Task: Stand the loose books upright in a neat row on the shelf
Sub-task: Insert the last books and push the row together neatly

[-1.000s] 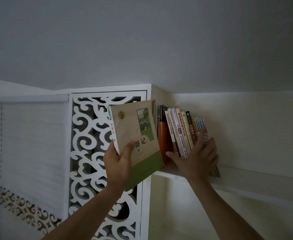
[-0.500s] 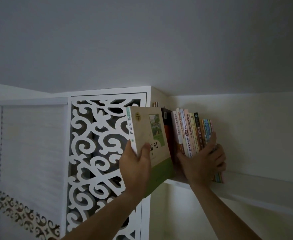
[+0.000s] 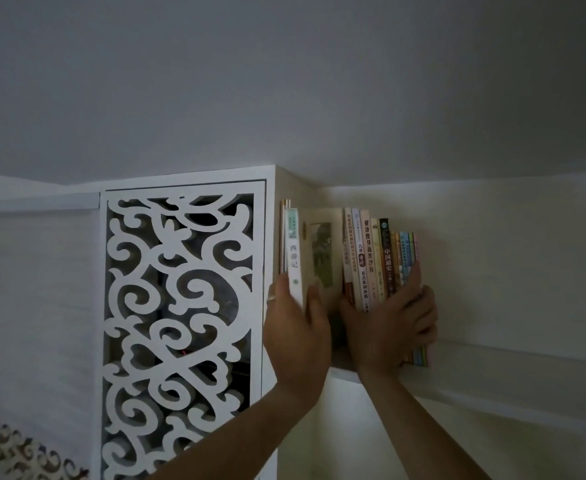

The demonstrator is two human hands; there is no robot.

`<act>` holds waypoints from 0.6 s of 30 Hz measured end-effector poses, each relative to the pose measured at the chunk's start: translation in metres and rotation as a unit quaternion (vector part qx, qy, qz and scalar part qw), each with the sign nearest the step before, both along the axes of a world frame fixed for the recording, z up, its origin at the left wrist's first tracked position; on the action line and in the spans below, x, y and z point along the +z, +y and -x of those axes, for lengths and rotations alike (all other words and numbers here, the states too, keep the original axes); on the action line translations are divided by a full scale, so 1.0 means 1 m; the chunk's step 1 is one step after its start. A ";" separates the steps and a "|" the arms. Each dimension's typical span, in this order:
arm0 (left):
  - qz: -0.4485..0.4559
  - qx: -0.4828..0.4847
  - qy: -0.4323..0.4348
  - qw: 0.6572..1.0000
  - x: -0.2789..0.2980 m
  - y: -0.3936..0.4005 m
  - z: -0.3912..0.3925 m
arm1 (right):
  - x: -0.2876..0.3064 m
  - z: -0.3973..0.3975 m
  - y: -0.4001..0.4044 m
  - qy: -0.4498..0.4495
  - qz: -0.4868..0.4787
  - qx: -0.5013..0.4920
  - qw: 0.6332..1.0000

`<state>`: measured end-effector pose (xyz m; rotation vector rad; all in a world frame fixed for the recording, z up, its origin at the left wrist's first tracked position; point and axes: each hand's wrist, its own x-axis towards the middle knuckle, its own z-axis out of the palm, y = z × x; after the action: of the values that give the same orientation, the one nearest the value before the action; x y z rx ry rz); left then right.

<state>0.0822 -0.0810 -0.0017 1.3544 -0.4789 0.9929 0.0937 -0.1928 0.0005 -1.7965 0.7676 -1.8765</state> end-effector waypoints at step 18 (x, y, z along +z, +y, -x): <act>-0.148 -0.009 -0.098 0.984 -0.002 -0.025 -0.058 | -0.001 -0.002 0.000 0.003 -0.005 -0.007 1.000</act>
<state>0.1407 -0.1056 -0.0034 1.5171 -0.8120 1.0761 0.0961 -0.1929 -0.0006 -1.7954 0.7925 -1.8745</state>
